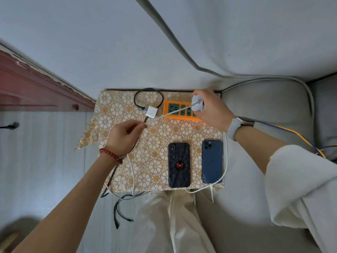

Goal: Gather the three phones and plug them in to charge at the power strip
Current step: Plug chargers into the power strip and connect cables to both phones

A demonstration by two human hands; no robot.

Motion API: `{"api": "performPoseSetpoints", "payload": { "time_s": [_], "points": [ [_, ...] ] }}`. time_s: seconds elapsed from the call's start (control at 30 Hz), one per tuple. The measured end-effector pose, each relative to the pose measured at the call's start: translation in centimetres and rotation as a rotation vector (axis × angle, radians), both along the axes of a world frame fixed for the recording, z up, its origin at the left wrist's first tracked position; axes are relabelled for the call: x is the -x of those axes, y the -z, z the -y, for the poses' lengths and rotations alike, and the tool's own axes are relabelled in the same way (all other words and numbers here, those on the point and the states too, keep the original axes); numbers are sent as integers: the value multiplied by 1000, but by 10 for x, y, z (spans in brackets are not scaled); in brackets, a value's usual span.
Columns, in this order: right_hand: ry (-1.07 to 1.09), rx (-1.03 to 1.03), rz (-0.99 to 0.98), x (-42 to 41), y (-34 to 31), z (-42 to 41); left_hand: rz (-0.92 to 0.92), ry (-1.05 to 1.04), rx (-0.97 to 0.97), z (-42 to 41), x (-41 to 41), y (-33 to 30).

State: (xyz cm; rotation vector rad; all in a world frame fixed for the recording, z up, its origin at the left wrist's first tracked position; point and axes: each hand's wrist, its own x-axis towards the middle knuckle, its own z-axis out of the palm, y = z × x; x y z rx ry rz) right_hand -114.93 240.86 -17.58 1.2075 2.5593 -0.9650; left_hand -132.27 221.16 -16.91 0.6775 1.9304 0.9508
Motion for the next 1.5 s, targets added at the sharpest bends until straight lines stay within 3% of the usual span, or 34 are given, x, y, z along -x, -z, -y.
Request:
{"api": "performPoseSetpoints", "payload": {
  "time_s": [0.3, 1.03, 1.5],
  "points": [
    [92, 62, 47, 1, 9, 0, -236, -48, 38, -34, 2, 7],
    [167, 152, -14, -13, 13, -2, -156, -44, 54, -47, -13, 9],
    [-58, -90, 212, 4, 13, -5, -178, -101, 62, -39, -4, 13]
  ]
}}
